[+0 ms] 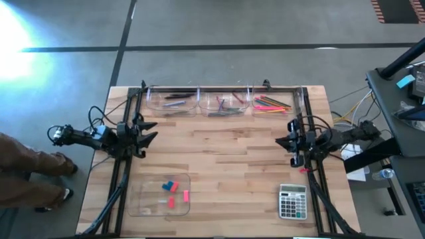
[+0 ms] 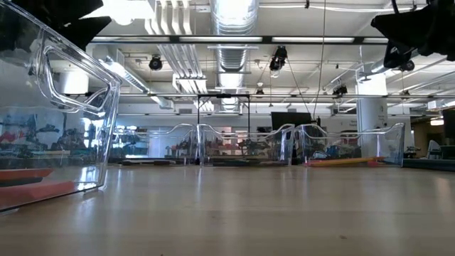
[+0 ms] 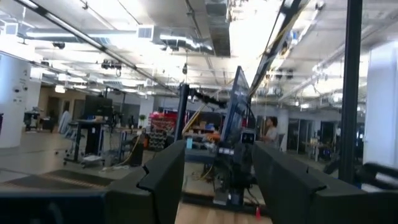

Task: Sort crayons/erasers/pens/pencils in bins
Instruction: Return to Home Position

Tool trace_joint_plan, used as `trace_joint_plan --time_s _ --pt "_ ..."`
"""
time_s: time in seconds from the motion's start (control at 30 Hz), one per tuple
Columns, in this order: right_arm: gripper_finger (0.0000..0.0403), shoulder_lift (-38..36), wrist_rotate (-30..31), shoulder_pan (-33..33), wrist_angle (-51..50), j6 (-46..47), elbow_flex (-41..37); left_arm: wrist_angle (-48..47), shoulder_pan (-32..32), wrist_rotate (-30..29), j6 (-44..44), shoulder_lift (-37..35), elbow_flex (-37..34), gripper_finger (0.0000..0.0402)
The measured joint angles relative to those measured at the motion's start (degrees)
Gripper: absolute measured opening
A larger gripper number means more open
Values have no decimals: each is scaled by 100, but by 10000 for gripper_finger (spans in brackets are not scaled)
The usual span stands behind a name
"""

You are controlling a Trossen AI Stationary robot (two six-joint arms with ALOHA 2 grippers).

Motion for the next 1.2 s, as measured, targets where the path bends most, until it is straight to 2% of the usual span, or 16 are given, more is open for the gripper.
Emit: trace_joint_plan --time_s 0.27,0.47,0.7,0.83,1.03,1.2 --pt "8 21 -898 -564 -121 45 0 -426 0 8 -181 -41 -80 175" --pt "8 21 -1029 -758 -671 150 -2 -598 0 303 -182 -37 -85 175" --pt "8 23 -1043 -767 -1257 274 -2 -1624 0 341 -368 -48 -89 169" --pt "8 78 -1047 -767 -1289 428 -2 -1870 0 472 -371 -48 -91 130" --pt "8 295 -1023 -767 -1298 669 -4 -2280 0 1009 -372 -48 -94 19" --pt "8 437 -1023 -767 -1306 677 -4 -2504 0 1075 -514 -48 -96 10"
